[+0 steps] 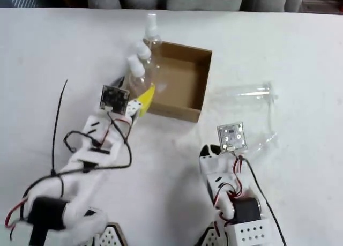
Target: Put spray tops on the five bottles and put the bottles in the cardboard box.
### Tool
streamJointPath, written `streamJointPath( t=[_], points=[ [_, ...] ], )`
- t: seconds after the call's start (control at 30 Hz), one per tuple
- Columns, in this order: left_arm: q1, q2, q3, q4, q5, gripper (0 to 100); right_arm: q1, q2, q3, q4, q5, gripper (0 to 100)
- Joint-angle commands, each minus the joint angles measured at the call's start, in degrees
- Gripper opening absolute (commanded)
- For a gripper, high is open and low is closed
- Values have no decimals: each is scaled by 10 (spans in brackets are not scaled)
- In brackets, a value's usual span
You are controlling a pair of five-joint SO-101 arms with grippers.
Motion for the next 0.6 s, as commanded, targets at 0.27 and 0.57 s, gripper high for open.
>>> streamJointPath(
  t=[0.27, 0.57],
  points=[
    [-4, -232, 60, 237, -5, 293, 4, 0, 5, 5, 3, 17],
    [-27, -365, 59, 432, -6, 82, 6, 0, 5, 5, 3, 17]
  ],
)
